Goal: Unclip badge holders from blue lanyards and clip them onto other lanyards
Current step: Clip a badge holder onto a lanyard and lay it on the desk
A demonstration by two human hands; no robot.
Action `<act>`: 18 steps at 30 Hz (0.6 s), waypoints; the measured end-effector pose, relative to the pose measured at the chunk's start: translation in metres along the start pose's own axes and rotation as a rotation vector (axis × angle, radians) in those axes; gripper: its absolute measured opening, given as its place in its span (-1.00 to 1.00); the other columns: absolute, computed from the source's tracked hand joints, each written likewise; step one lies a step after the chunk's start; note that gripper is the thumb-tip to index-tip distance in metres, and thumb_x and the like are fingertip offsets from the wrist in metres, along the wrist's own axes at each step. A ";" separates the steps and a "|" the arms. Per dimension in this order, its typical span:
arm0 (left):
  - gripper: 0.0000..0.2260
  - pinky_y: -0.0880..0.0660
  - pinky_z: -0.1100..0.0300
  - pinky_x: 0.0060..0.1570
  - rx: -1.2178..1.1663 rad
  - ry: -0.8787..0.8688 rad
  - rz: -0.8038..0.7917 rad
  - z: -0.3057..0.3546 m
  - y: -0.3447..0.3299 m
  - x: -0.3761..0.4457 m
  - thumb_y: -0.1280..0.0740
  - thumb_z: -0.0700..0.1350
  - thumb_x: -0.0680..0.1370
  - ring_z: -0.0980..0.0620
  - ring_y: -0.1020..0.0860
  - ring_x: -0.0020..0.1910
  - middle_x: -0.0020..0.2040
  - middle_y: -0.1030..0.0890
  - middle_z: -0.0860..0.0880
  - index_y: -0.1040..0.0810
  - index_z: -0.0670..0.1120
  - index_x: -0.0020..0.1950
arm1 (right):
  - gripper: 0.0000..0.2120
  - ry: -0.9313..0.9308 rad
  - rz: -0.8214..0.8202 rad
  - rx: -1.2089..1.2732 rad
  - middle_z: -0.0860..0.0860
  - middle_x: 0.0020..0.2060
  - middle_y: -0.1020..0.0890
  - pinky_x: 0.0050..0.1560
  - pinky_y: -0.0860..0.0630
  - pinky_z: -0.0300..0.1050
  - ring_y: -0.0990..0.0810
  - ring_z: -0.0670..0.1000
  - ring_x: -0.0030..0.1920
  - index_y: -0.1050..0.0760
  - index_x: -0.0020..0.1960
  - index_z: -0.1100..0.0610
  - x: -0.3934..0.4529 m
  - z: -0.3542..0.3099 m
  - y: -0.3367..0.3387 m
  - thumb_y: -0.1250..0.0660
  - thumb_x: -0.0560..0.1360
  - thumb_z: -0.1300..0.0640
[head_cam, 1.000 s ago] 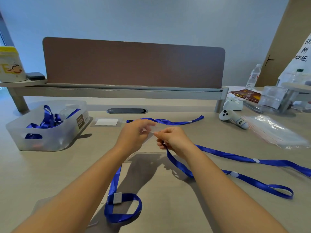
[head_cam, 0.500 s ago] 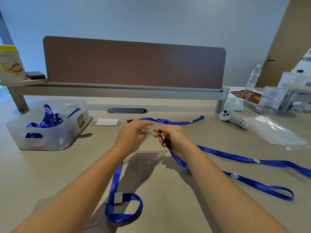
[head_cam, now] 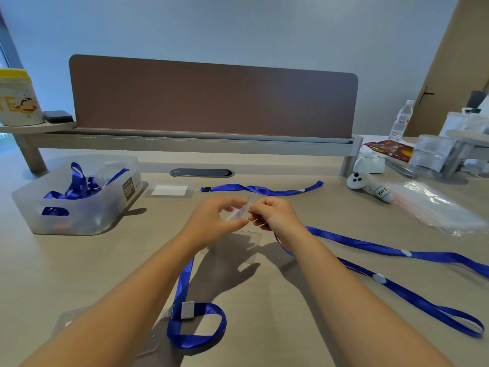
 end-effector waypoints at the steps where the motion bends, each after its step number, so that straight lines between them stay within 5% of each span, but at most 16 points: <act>1: -0.76 -0.43 0.17 0.05 -0.060 0.016 0.007 0.000 0.000 0.001 -0.33 -0.11 0.45 0.07 -0.50 0.00 0.05 -0.59 -0.03 -0.53 -0.05 0.12 | -0.82 0.009 -0.007 -0.007 0.01 -0.34 -0.54 -0.28 -0.41 -0.28 -0.47 -0.09 -0.32 -0.47 -0.28 0.13 0.000 0.001 0.000 -0.25 0.51 0.21; 6: -0.84 -0.43 0.34 -0.15 -0.125 0.123 0.091 -0.005 -0.001 0.008 -0.28 -0.16 0.49 0.06 -0.51 -0.11 -0.12 -0.57 -0.02 -0.56 -0.15 0.02 | -0.81 0.059 -0.041 -0.046 -0.02 -0.33 -0.56 -0.26 -0.38 -0.29 -0.47 -0.11 -0.29 -0.48 -0.30 0.09 -0.001 0.003 -0.001 -0.29 0.49 0.20; 14: -0.87 -0.48 0.07 0.01 -0.023 0.185 0.011 -0.003 -0.009 0.012 -0.30 -0.19 0.47 -0.01 -0.50 -0.09 -0.14 -0.55 -0.06 -0.59 -0.18 -0.03 | -0.92 0.074 -0.033 -0.126 -0.03 -0.30 -0.53 -0.22 -0.41 -0.28 -0.46 -0.13 -0.26 -0.51 -0.18 0.15 -0.001 0.007 0.002 -0.28 0.49 0.23; 18: -0.98 -0.50 0.07 -0.06 -0.072 0.246 -0.032 -0.006 -0.014 0.012 -0.36 -0.21 0.43 -0.02 -0.51 -0.16 -0.23 -0.54 -0.02 -0.56 -0.15 -0.17 | -0.81 0.032 -0.038 -0.130 -0.03 -0.32 -0.52 -0.22 -0.40 -0.27 -0.46 -0.12 -0.27 -0.49 -0.29 0.09 0.000 0.012 0.002 -0.29 0.47 0.28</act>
Point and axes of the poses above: each hand's wrist, its own x-axis towards the middle knuckle, its own y-axis out of the back of the hand, z = x × y, the point moved 4 cm from there along x, towards the middle knuckle
